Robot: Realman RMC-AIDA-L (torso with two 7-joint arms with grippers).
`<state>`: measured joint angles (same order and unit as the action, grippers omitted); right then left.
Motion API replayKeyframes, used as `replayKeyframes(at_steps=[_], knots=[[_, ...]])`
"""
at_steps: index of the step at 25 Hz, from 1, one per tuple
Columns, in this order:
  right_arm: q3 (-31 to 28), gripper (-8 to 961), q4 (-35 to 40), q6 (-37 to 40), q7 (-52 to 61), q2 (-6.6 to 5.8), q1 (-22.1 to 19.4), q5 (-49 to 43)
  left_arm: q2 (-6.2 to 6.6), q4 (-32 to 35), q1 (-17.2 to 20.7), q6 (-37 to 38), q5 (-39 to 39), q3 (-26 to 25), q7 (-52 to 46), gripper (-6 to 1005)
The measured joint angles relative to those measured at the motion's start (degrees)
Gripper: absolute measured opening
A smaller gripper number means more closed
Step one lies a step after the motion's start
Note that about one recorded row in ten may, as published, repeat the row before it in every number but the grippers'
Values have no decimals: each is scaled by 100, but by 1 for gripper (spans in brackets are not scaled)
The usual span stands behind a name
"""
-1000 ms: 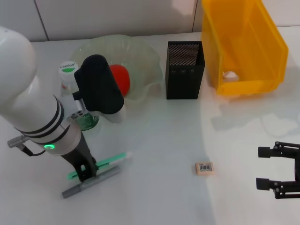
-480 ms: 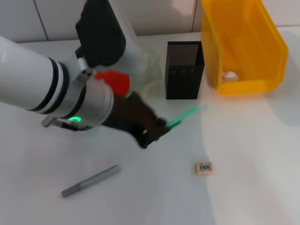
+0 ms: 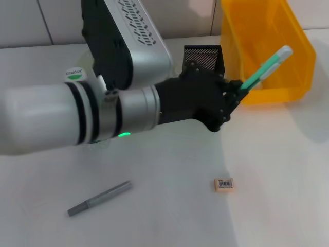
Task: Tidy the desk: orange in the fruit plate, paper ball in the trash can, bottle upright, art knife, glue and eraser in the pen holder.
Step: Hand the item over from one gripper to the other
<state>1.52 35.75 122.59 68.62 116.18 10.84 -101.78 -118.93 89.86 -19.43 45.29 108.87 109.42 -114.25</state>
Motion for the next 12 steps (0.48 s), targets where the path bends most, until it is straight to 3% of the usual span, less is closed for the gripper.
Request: replayKeyframes(at_steps=[6, 8, 12], knots=[[34, 792, -447, -27, -552, 292, 123, 213, -9, -463, 101, -1317, -567, 813, 906, 92], [58, 792, -552, -42, -664, 291, 136, 189, -9, -582, 67, -1507, -580, 1012, 1040, 92], [120, 791, -556, 30, -773, 204, 215, -191, 0, -613, -110, -820, -760, 870, 1004, 92]])
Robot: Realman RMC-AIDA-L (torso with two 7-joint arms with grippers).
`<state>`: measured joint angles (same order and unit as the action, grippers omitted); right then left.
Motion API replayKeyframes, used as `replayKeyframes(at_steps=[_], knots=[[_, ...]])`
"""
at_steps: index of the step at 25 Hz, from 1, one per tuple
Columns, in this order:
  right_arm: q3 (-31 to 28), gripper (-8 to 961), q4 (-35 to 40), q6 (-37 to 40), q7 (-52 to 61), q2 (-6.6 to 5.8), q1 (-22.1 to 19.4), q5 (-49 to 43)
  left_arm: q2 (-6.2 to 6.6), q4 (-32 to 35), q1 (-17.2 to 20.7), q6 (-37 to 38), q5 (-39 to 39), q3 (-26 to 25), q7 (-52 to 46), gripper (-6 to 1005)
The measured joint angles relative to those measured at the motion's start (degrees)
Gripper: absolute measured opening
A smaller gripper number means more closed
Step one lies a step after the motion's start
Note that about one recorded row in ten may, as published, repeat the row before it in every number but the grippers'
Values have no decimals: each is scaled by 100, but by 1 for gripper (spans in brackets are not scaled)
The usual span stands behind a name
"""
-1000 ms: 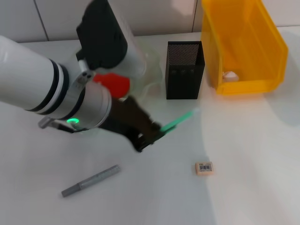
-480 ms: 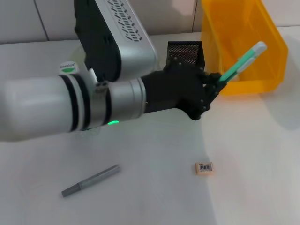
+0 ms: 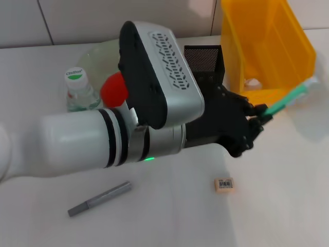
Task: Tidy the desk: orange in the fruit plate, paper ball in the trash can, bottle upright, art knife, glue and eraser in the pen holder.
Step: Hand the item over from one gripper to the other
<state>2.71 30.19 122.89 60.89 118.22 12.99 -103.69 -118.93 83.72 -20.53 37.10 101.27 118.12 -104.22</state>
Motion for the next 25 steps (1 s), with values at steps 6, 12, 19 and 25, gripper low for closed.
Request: replayKeyframes(at_steps=[6, 12, 19, 25], knots=[[312, 790, 228, 120, 164, -160, 101, -371, 21, -81, -93, 733, -608, -459, 232, 92], [545, 789, 317, 66, 155, -170, 151, -406, 13, -138, -145, 1137, -769, -529, 349, 92], [1153, 787, 351, 160, 358, -322, 255, -411, 14, -210, -243, 1917, -1005, -800, 453, 92], [1366, 786, 362, 199, 412, -337, 302, -410, 18, -484, -315, 2269, -1336, -1060, 598, 92]])
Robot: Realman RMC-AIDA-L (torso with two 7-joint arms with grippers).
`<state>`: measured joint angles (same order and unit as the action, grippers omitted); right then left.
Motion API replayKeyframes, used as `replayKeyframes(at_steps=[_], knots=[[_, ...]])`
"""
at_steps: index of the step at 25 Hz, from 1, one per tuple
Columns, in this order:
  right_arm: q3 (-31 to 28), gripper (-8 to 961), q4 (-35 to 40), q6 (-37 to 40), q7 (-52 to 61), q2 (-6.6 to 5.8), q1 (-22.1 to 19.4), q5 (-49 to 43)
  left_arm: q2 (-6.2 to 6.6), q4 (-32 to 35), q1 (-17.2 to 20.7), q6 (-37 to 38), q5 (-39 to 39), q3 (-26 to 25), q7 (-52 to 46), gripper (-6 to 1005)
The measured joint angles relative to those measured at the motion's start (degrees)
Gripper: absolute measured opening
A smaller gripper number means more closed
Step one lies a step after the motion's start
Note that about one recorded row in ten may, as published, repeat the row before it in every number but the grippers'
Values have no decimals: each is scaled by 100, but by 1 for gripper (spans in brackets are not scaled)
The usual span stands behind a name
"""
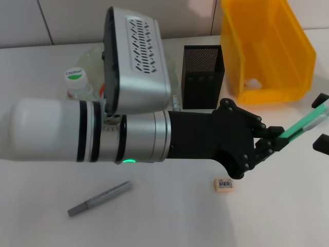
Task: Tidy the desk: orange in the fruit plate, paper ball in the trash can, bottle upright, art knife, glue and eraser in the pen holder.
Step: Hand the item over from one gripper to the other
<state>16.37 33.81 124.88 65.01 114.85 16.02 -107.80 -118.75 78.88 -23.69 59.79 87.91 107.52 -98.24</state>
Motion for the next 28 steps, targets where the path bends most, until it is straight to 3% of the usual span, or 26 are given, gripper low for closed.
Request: replayKeyframes(at_steps=[11, 20, 28], knots=[[366, 784, 64, 28, 250, -85, 102, 51, 1, -310, -136, 484, -304, -223, 206, 91], [390, 447, 65, 62, 319, -86, 203, 67, -4, -568, -255, 562, -333, -278, 253, 91], [442, 443, 33, 63, 307, -60, 214, 214, 0, -637, -281, 612, -472, -302, 380, 91]])
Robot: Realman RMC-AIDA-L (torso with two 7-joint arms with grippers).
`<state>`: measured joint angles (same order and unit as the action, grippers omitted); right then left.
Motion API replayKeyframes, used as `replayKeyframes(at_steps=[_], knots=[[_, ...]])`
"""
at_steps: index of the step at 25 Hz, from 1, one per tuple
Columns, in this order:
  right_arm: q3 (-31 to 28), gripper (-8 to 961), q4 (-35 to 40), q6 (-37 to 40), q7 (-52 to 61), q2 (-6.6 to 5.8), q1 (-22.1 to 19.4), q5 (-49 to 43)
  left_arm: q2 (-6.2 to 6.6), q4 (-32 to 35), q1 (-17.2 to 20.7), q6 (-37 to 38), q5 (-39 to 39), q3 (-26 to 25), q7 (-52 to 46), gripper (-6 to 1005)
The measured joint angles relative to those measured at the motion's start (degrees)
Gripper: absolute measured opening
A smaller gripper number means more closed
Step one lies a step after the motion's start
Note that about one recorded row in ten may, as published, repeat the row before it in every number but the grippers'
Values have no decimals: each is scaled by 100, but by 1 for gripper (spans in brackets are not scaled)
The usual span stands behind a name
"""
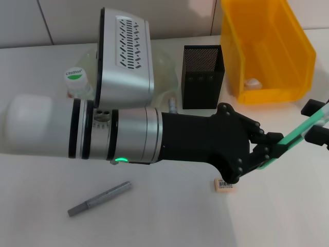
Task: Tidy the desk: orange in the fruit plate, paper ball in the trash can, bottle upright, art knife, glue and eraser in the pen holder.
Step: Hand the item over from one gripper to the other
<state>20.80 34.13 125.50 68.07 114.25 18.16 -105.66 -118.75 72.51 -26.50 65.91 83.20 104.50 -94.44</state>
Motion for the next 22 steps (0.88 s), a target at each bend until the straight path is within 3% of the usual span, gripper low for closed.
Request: replayKeyframes(at_steps=[22], knots=[[29, 397, -21, -60, -143, 171, 224, -5, -7, -291, 1, 147, -199, -133, 298, 91]])
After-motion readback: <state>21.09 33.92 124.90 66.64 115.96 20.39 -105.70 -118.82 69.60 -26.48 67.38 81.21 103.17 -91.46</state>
